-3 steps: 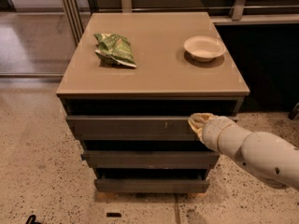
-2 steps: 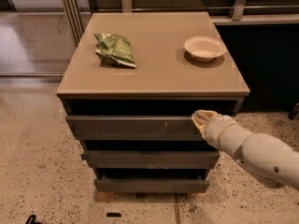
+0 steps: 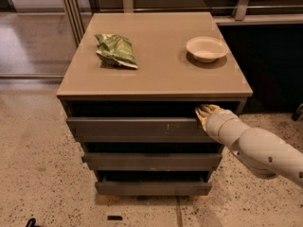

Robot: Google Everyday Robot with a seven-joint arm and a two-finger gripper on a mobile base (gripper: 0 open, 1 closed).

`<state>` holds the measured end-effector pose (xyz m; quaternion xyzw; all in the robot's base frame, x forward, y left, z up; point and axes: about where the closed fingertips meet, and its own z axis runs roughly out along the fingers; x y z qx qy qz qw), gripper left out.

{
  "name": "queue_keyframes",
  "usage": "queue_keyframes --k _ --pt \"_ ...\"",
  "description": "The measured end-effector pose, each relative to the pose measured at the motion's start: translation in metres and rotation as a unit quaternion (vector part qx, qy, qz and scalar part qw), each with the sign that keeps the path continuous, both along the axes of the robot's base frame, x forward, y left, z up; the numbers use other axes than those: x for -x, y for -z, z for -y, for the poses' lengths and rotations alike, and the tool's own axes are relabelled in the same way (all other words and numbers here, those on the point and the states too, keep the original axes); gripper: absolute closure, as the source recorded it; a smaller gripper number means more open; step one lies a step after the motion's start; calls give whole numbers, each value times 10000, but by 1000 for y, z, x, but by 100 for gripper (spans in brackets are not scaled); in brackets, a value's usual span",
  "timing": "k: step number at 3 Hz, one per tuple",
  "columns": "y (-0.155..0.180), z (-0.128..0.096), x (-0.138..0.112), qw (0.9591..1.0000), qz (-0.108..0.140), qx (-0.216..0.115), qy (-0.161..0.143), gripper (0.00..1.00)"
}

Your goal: Open top drawer

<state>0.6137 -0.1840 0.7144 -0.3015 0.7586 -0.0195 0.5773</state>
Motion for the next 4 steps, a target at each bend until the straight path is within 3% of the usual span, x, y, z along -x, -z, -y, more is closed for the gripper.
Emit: queue_keyframes --k 1,3,4 --pt "5 -3 -17 9999 -167 32 21 100" --pt "17 0 -27 9990 -286 304 154 100" --pt "21 -7 -24 9981 -479 370 100 100"
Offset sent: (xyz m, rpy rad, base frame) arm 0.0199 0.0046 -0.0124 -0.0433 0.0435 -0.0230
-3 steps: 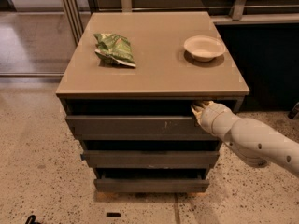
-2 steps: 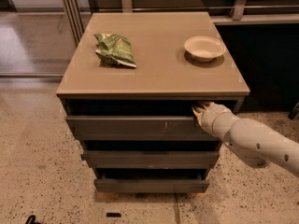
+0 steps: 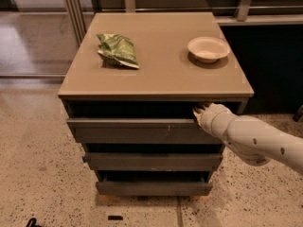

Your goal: Open top drawer

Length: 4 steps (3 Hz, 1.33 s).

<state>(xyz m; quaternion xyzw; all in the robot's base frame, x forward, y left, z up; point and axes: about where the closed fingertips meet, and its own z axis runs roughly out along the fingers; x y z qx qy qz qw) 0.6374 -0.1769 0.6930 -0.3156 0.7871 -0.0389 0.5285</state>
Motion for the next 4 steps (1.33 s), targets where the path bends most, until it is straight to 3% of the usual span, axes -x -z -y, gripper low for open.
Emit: queue_keyframes --k 1,2,3,4 --pt "0 -16 18 9992 -381 -99 -113 100" --pt "0 -7 29 9974 -698 -161 -25 100" --pt "4 -18 67 9892 -1416 -352 -146 100" --pt "4 -18 67 9892 -1416 -352 -146 100"
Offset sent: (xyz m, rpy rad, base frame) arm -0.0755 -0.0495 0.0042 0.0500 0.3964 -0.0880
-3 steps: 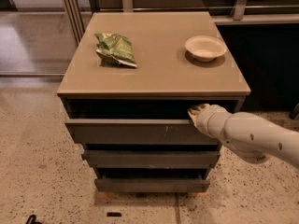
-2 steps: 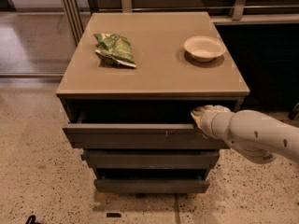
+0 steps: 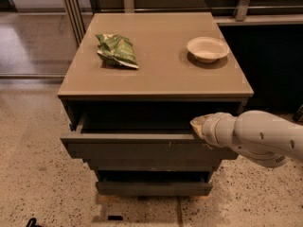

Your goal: Open top drawer

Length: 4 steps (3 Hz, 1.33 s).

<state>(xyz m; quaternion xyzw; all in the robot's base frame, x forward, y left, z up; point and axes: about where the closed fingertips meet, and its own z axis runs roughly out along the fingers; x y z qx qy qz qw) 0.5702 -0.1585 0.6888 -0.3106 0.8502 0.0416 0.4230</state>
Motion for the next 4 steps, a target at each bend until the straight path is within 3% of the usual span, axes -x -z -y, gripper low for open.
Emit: queue_keyframes --k 2,3,4 --pt "18 0 2 9988 -391 240 -159 100" --pt "18 0 2 9988 -391 240 -159 100" --pt "26 7 23 9975 -625 226 -240 100"
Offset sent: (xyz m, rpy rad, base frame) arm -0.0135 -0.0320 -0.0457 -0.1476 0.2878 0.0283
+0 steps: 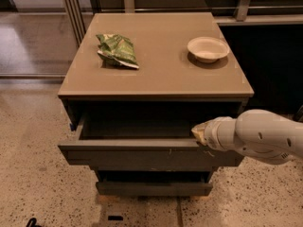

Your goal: Open top drawer

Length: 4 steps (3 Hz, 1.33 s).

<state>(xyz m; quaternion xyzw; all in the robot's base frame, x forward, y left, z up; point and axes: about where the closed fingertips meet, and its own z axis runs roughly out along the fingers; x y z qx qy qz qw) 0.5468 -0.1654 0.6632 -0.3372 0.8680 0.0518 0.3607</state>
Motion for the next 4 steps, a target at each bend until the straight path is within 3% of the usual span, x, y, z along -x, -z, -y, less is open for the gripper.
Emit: queue_keyframes --k 1,3,4 --pt "0 0 5 10000 -63 -23 -25 100" --pt "12 0 49 9984 -470 -252 -193 100" --pt "12 0 50 9984 -468 -258 -196 100"
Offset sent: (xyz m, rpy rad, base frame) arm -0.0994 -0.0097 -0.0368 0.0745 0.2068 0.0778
